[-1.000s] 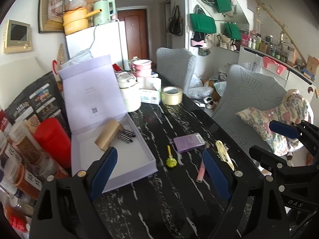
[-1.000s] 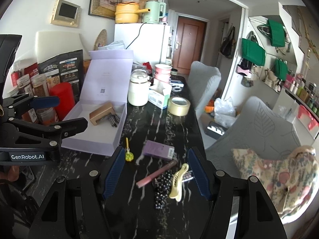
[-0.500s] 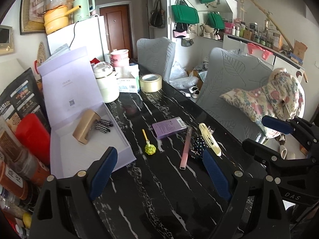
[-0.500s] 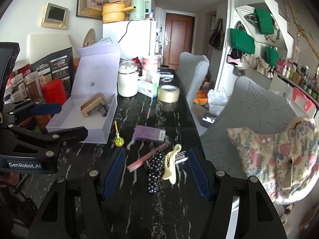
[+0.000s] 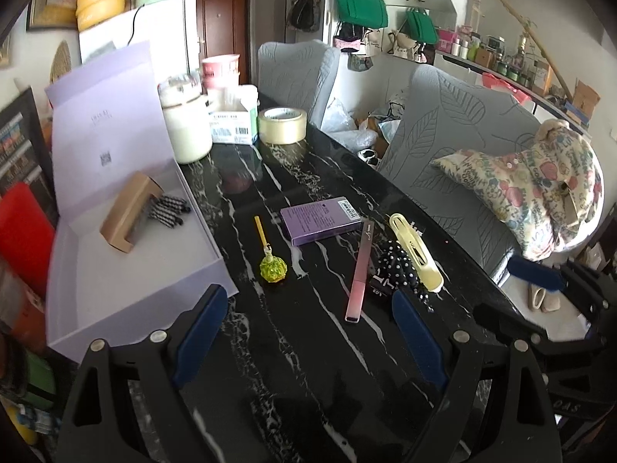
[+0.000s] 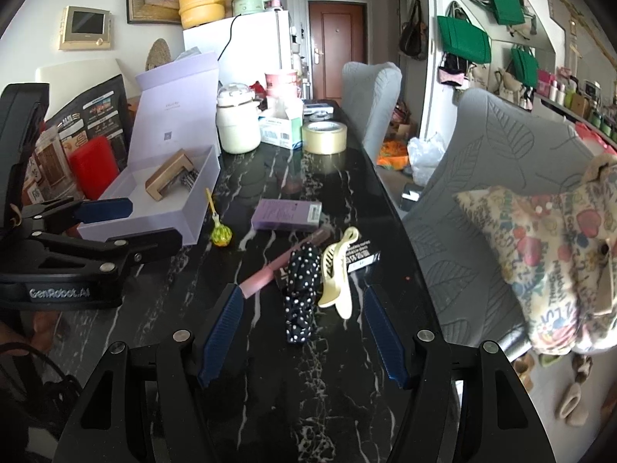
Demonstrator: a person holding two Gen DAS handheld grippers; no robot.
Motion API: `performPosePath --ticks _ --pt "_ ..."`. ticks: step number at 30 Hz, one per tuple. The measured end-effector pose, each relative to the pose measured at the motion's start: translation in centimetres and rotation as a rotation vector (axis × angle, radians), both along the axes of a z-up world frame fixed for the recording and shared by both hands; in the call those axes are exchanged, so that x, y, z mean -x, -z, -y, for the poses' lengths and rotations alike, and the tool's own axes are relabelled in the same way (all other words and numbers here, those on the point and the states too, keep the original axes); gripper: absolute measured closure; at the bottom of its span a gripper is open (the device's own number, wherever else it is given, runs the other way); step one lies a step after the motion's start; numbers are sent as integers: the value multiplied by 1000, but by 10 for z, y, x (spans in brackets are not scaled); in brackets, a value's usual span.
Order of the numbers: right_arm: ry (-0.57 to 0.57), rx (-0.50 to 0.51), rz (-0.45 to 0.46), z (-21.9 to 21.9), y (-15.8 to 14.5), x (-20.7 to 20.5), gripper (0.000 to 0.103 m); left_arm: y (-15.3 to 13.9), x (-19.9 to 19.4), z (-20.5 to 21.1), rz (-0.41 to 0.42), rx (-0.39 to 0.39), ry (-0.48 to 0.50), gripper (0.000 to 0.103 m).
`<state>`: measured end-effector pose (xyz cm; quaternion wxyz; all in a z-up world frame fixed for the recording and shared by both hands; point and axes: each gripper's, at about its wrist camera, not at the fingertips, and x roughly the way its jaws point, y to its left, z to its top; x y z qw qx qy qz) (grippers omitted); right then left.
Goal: Organize rigid objects
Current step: 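Move both grippers back over the remaining items on the table, then grasp the yellow-green lollipop with the left gripper while the right gripper grasps the polka-dot scrunchie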
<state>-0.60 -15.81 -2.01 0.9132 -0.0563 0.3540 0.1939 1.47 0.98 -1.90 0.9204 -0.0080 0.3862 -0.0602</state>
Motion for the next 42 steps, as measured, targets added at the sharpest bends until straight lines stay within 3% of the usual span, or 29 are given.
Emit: performPosePath --ticks 11,20,25,32,39,42 --pt "12 -12 -73 5 31 -23 37 19 -40 -9 20 19 -30 16" --pt "32 -25 -105 10 42 -40 37 25 -74 -10 29 6 -23 25" --pt "41 -28 -117 11 45 -47 37 40 -92 -4 -11 14 -4 29" --pt "50 -21 -126 14 48 -53 37 58 -99 -2 -52 48 28 29" --pt "45 -22 -142 13 54 -58 37 71 -94 9 -65 10 56 29" --pt "44 -21 -141 12 54 -59 37 75 -95 8 -81 -2 36 38"
